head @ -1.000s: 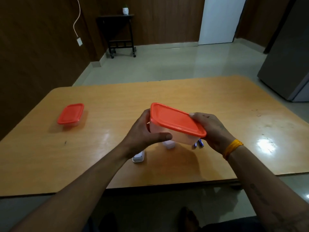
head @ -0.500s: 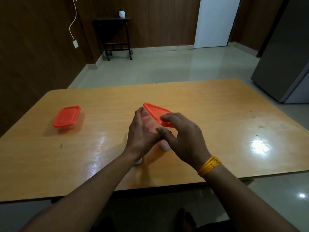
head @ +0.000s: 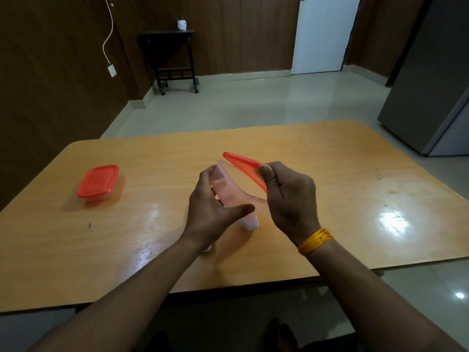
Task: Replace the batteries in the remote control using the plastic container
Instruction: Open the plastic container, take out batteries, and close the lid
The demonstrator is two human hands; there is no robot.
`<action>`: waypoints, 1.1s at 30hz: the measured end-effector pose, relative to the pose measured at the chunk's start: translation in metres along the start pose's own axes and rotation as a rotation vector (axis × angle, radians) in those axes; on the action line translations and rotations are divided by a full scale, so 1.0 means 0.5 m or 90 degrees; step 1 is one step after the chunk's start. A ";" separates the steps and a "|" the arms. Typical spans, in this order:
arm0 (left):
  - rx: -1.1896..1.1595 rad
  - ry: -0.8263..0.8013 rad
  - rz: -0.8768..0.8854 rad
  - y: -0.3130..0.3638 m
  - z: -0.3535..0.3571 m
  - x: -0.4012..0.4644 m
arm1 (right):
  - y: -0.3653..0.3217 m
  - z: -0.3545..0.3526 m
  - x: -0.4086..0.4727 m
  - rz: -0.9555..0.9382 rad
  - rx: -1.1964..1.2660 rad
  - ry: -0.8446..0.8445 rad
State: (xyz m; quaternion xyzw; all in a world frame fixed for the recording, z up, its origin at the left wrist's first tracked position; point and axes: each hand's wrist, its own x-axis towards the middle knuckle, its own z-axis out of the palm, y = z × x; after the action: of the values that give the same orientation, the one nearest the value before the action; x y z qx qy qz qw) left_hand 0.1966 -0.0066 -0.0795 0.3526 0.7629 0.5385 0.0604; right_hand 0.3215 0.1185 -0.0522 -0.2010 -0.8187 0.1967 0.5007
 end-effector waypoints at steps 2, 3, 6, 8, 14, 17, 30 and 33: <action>-0.013 -0.005 -0.019 0.000 0.004 0.001 | 0.001 -0.005 -0.002 -0.038 0.000 -0.024; -0.015 -0.008 -0.023 -0.001 0.007 0.004 | 0.000 -0.004 -0.007 -0.056 0.001 -0.039; -0.032 -0.009 -0.037 -0.001 0.014 0.013 | 0.007 0.003 -0.025 -0.090 -0.026 -0.074; -0.042 -0.002 -0.042 0.003 0.018 0.018 | 0.022 0.001 -0.023 -0.091 -0.031 -0.069; -0.060 0.002 -0.040 0.010 0.014 0.021 | 0.070 -0.010 -0.011 -0.077 -0.022 -0.103; -0.094 -0.004 -0.054 0.006 0.014 0.017 | 0.075 -0.002 -0.006 -0.020 -0.005 -0.066; -0.132 -0.023 -0.098 0.002 0.063 0.021 | 0.254 -0.076 0.044 0.507 0.094 0.107; -0.143 -0.022 -0.123 0.007 0.100 0.055 | 0.290 -0.092 0.040 0.561 0.052 0.111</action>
State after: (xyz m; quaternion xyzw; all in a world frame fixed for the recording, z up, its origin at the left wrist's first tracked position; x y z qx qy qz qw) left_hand 0.2016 0.0494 -0.0891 0.2777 0.7273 0.6058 0.1643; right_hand 0.3738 0.2566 -0.0936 -0.5263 -0.6011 0.4060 0.4436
